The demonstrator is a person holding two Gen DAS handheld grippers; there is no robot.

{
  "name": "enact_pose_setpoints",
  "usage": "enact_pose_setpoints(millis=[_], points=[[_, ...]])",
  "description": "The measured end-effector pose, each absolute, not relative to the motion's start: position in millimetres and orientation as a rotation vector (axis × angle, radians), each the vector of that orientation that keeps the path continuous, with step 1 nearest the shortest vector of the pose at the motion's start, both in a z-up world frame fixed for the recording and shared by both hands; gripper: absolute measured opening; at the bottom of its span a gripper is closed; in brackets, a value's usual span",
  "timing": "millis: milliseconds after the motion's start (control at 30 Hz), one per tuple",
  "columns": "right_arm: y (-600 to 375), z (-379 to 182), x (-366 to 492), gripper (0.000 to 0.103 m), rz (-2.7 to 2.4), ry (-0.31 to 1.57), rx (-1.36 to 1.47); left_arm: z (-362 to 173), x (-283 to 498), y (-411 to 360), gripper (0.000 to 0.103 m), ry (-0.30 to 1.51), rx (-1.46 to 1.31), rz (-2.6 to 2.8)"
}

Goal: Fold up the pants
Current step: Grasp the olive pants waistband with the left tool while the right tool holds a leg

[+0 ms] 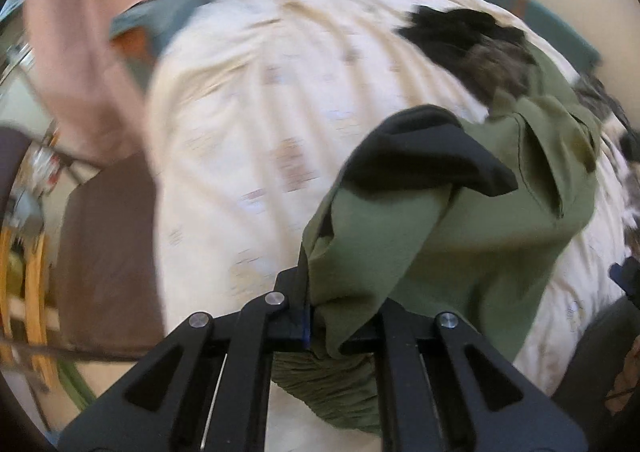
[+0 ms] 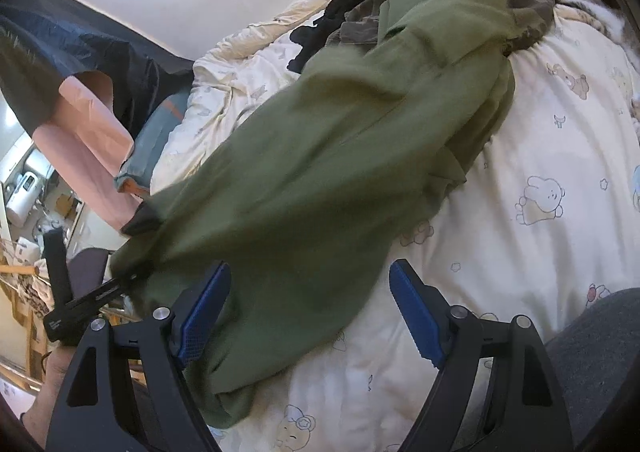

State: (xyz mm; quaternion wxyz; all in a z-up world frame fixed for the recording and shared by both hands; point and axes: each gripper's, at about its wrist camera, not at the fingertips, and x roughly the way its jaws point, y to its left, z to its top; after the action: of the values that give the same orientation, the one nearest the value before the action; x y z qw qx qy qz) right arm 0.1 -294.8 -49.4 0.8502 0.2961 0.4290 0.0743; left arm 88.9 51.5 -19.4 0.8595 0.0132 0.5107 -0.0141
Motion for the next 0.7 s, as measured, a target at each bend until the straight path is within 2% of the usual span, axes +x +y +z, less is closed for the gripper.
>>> enact_pose_setpoints(millis=[200,633,667,700], points=[[-307.0,-54.3,11.4,0.084,0.121,0.927,0.652,-42.1,78.4,107.1,0.006,1.129,-0.070,0.081],[-358.9,-89.3,135.0,0.086,-0.106,0.953,0.761,-53.8,86.3,109.5,0.006,1.137,-0.102,0.084],[-360.6,-91.1,145.9,0.083,-0.102,0.966,0.757,-54.6,87.5,110.1,0.006,1.140,-0.107,0.083],[-359.9,-90.8,154.0,0.072,-0.096,0.975,0.743,-55.1,87.8,110.6,0.006,1.140,-0.111,0.082]])
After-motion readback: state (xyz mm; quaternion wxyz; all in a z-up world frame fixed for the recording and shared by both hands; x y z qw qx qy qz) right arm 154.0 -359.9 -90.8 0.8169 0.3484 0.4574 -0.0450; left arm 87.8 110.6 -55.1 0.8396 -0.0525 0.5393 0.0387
